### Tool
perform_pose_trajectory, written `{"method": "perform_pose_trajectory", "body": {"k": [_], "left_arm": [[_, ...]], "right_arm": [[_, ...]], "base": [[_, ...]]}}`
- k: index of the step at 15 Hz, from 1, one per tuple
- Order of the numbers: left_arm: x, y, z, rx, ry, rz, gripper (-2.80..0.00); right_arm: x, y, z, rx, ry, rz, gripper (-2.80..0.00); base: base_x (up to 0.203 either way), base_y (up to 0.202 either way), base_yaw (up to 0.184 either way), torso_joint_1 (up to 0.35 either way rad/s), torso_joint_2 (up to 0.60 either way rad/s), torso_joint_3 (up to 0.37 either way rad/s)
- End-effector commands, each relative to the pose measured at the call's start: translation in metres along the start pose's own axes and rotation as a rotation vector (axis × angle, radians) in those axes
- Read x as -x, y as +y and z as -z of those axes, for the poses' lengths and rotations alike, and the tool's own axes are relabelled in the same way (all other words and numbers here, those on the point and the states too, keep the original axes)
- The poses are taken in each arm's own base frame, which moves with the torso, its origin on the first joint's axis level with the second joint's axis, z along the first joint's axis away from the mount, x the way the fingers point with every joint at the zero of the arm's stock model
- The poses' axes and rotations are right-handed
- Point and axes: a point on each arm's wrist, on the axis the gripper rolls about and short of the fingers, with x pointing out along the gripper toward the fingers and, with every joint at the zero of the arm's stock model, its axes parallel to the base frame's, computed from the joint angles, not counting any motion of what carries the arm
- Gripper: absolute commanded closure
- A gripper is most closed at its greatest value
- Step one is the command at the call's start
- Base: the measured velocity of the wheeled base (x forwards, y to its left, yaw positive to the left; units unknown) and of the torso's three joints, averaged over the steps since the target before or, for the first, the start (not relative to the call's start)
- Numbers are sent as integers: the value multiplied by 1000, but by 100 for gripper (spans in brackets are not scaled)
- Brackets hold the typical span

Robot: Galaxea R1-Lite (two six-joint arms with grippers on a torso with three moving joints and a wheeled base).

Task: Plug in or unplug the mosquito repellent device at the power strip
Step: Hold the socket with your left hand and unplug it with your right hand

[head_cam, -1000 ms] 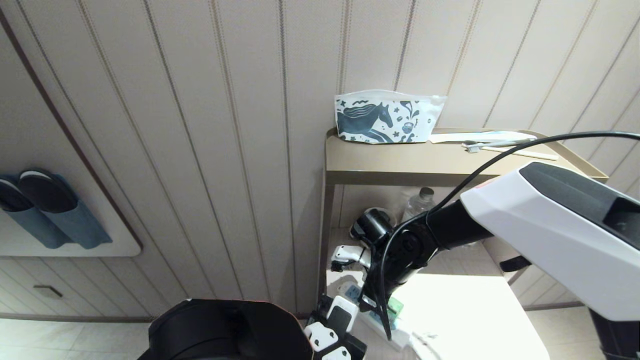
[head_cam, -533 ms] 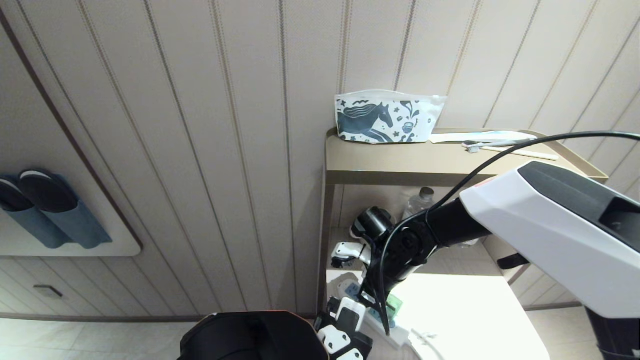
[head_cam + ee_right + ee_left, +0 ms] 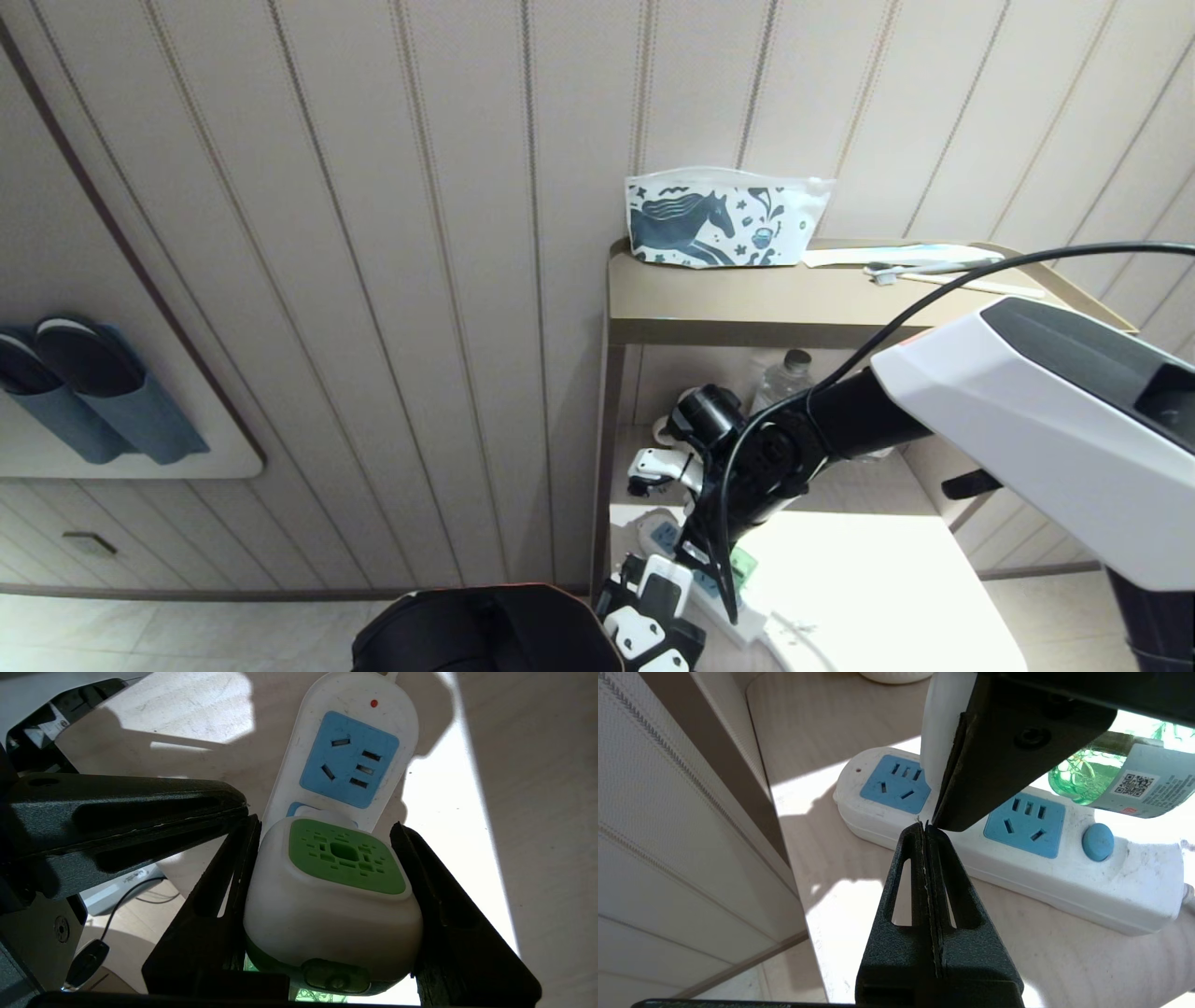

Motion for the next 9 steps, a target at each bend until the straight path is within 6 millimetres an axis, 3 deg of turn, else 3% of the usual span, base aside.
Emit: {"method": "perform_pose_trajectory", "body": {"k": [1,5,7,9], "left_arm": [[-3,1,-9,36,-52,-7,0],[-6,11,-17,47,-61,-32,0],[-13,31,-25,61,-66,-80,0],[-13,34,-20,59,-53,-85,0]], "right_arm": [[2,2,1,6,2,-8,0],[4,6,3,11,4,-25,0],[4,6,6,10,9,-26,0],[3,7,7,12,13,-30,0]], "base": [[0,0,0,0,0,0],[0,0,0,0,0,0],[0,0,0,0,0,0],[0,0,0,0,0,0]]}}
